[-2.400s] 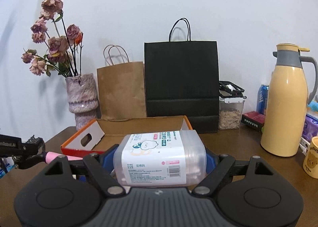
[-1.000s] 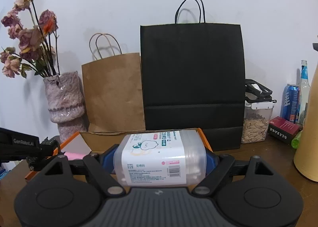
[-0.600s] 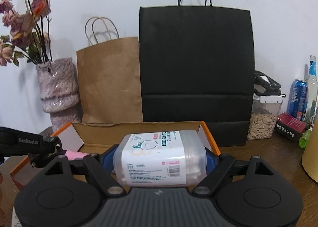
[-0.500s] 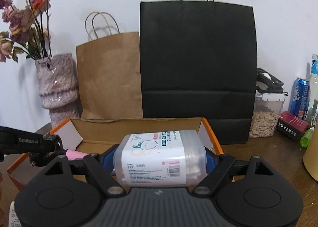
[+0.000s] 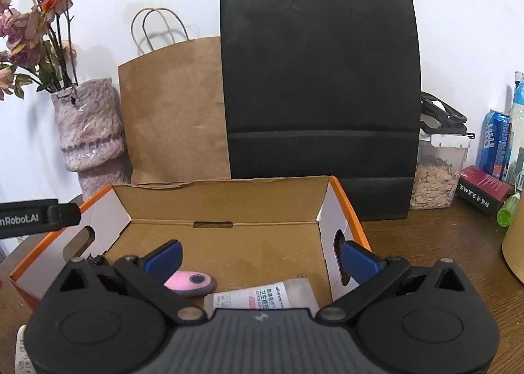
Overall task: Organize rigid objects
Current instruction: 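Open both grippers to drop comb and white box into cardboard box, then withdraw both grippers from the cardboard box back over the table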
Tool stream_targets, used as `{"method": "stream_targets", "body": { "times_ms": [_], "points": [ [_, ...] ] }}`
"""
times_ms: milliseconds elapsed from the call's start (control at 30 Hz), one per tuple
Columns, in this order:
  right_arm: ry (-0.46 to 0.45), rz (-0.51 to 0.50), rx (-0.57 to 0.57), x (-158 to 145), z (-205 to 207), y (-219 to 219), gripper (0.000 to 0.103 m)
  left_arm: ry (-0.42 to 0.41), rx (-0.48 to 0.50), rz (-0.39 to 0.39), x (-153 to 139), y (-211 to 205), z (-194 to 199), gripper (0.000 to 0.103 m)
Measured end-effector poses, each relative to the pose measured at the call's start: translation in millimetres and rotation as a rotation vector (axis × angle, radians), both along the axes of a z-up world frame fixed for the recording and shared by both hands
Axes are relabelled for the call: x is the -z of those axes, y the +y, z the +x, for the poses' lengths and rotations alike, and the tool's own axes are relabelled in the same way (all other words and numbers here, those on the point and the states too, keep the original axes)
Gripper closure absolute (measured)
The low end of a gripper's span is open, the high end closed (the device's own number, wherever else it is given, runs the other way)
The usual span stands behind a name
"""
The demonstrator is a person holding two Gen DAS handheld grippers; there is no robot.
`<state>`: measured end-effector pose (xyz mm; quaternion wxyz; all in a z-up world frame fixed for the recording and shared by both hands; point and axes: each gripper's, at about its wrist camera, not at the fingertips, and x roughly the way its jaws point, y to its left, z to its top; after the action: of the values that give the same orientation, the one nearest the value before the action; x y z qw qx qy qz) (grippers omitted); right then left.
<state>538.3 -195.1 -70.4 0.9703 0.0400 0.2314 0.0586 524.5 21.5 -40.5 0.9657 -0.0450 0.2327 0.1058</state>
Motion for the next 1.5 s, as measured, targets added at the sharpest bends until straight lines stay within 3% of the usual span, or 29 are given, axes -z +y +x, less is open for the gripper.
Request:
{"method": "stream_targets", "body": {
  "times_ms": [633,1500],
  "points": [
    [-0.038,-0.004,0.004,-13.0,-25.6,-4.8,0.0,-0.037,0.011,0.026,-11.9,-5.1,-30.1,0.0],
    [-0.044,-0.031,-0.021,-15.7,-122.4,-15.2,0.0,-0.004,0.019,0.044,-3.8,7.1,-122.2,0.0]
  ]
}}
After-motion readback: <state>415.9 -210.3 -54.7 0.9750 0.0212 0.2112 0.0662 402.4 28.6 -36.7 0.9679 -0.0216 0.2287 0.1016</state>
